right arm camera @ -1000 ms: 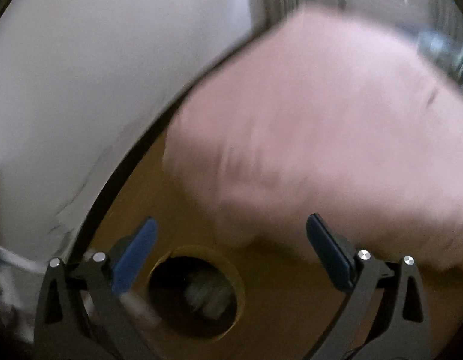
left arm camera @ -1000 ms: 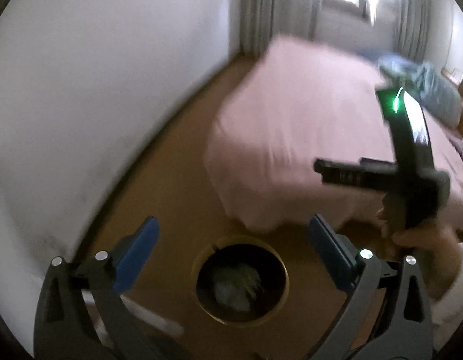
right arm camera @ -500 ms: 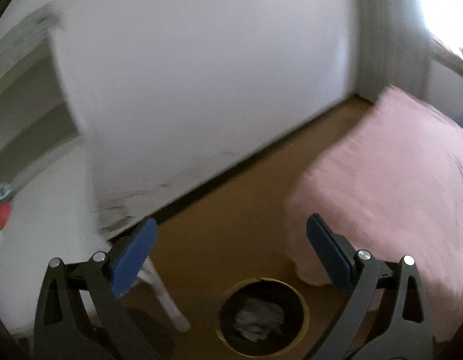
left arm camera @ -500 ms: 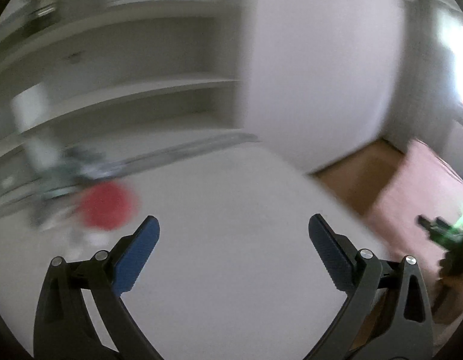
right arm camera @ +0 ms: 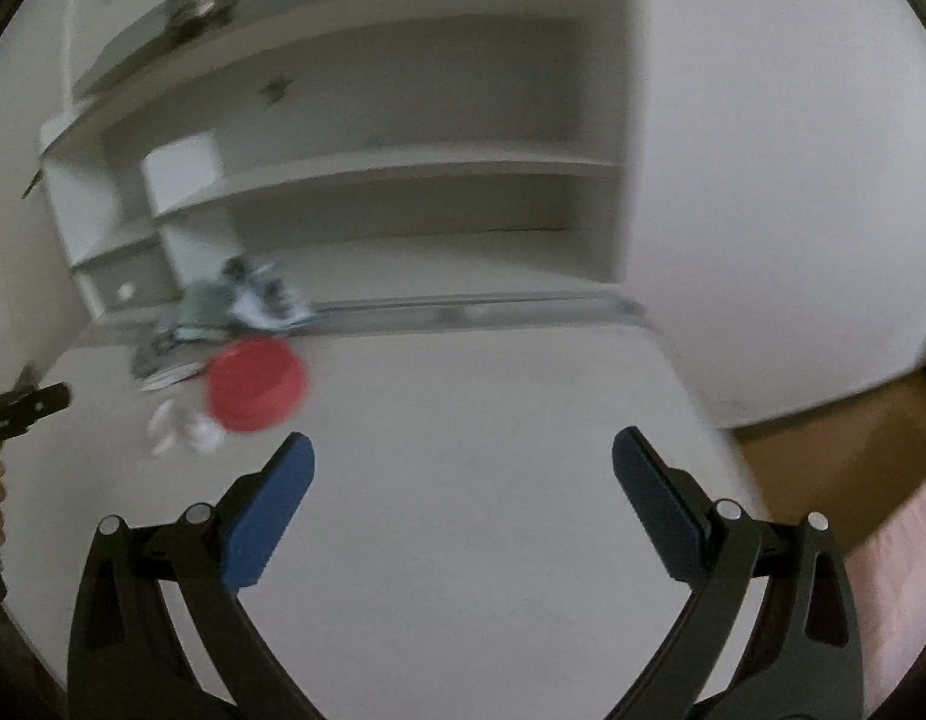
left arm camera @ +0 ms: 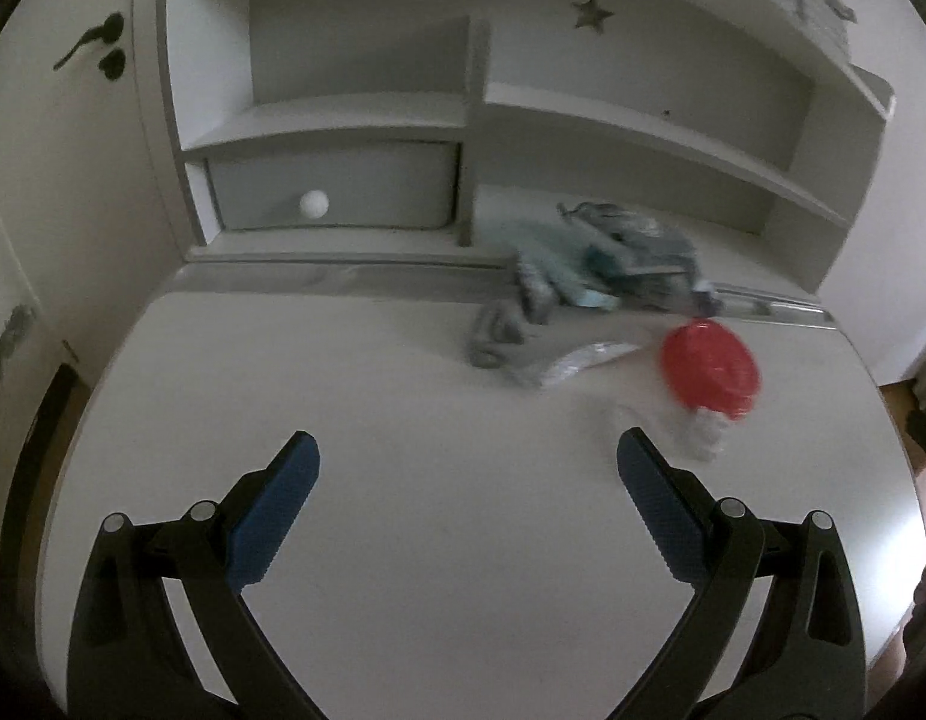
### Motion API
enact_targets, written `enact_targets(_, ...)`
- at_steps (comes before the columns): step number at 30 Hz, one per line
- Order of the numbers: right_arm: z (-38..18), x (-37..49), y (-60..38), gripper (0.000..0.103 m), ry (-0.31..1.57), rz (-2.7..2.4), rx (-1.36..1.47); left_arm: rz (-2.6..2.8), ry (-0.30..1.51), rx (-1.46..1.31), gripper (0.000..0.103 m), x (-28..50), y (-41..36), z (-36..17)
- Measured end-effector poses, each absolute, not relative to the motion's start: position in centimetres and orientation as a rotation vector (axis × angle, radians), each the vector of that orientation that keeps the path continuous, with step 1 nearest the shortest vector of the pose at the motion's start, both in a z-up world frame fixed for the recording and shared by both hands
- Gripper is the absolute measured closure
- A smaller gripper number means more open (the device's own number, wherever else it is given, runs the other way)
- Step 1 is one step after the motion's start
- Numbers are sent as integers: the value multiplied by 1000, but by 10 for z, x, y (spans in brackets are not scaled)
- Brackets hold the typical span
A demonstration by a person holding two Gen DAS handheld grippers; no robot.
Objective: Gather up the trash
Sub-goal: 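Grasp the grey sock with the left gripper while the right grasps the red lid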
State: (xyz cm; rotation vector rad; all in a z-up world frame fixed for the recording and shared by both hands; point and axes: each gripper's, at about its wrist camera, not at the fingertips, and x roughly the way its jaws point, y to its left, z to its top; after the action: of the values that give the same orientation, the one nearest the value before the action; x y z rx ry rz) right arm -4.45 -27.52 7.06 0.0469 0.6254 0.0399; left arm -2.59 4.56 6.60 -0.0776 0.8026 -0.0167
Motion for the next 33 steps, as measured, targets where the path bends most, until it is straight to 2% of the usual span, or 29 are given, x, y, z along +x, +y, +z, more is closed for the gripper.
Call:
enact_targets(12,52,42,-159,7,776,179,-37,-100,876,-31,7,79,41,34)
enact_targets(21,30,74,-130,7,850,192,-97,-137,928,18,7,110,29,13)
enact_targets(24,24,78,-129,7,873,165,-103,-146,915,13,19,113,30,14)
enact_targets(26,18,81,-130,7,901,172,-80,-149,907,31,35,114,29,15)
enact_targets(27,18,83,-131,7,902,178,-67,-153,904,37,40,116,29,15)
enact_targets(28,18,83,-132,8,902,178,-65,-163,898,42,52,115,28,15)
enact_targets(29,18,83,-132,14,898,184,-69,-171,895,43,70,116,27,16)
enact_targets(30,19,81,-131,19,889,193,-70,-180,892,43,78,116,26,16)
enact_targets(32,22,77,-135,24,879,197,-64,-198,891,17,86,115,28,16)
enact_targets(33,23,75,-138,25,876,201,-50,-203,887,-6,86,115,32,17)
